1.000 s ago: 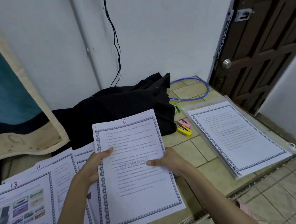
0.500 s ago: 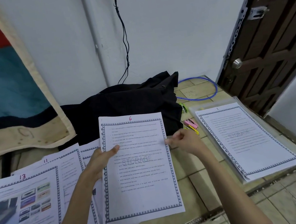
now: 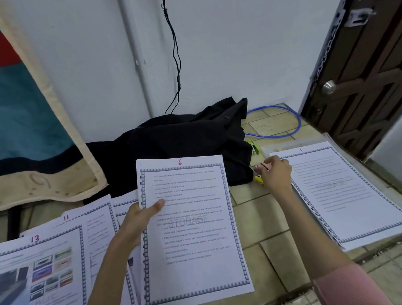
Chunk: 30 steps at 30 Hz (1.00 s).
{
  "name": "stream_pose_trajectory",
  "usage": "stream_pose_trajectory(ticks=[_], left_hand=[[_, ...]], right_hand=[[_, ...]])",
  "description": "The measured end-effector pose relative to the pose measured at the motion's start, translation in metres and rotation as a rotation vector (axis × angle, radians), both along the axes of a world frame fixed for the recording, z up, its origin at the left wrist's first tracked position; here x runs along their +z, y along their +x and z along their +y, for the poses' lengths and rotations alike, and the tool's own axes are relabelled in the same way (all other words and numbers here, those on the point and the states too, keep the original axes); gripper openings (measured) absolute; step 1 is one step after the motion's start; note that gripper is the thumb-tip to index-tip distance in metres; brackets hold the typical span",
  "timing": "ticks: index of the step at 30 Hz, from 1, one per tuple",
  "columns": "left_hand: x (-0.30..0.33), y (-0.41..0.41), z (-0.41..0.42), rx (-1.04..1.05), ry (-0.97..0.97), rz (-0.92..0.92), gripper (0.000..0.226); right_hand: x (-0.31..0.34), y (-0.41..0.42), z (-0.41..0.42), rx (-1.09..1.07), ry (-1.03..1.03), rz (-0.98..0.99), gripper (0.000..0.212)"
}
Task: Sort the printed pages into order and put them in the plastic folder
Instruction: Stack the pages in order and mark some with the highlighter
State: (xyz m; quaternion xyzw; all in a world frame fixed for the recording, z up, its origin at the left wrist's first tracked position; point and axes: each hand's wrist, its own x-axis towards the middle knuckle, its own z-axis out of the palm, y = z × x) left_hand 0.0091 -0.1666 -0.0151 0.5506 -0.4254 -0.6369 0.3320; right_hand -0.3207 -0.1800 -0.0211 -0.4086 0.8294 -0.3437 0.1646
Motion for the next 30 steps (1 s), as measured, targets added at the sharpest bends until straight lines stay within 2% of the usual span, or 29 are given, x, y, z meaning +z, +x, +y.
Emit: stream_pose_trajectory(ticks=[3, 5, 8, 12, 16, 18, 21, 26, 30], left_hand=[[0.001, -0.001, 0.0, -0.022, -0.007, -0.002, 0.044], [0.003, -0.003, 0.001, -0.03, -0.017, -0.011, 0.043], [0.007, -0.007, 0.003, -0.046, -0.037, 0.006, 0.039], [0.012, -0.011, 0.008, -0.077, -0.072, 0.021, 0.04], [0.014, -0.014, 0.012, -0.072, -0.082, 0.022, 0.04], [0.013, -0.013, 0.013, -0.067, -0.073, 0.042, 0.042], [0.011, -0.012, 0.013, -0.06, -0.054, 0.065, 0.034], [0.014, -0.016, 0.015, -0.083, -0.043, 0.101, 0.017], [0.015, -0.014, 0.017, -0.1, -0.027, 0.152, 0.025]], right_hand=[[0.0, -0.005, -0.016, 0.072, 0.146, 0.023, 0.039], [-0.004, -0.004, -0.023, 0.104, 0.239, 0.079, 0.028], [-0.007, -0.005, -0.032, 0.095, 0.328, 0.122, 0.039], [-0.001, -0.007, -0.03, 0.071, 0.308, 0.039, 0.048], [0.006, -0.012, -0.023, 0.05, 0.134, -0.131, 0.021], [0.019, -0.011, -0.021, 0.081, 0.05, -0.132, 0.035], [0.057, -0.003, -0.025, 0.257, -0.012, -0.057, 0.038], [0.13, 0.048, -0.04, 0.701, -0.03, 0.229, 0.043], [0.165, 0.116, -0.045, 1.086, 0.085, 0.254, 0.035]])
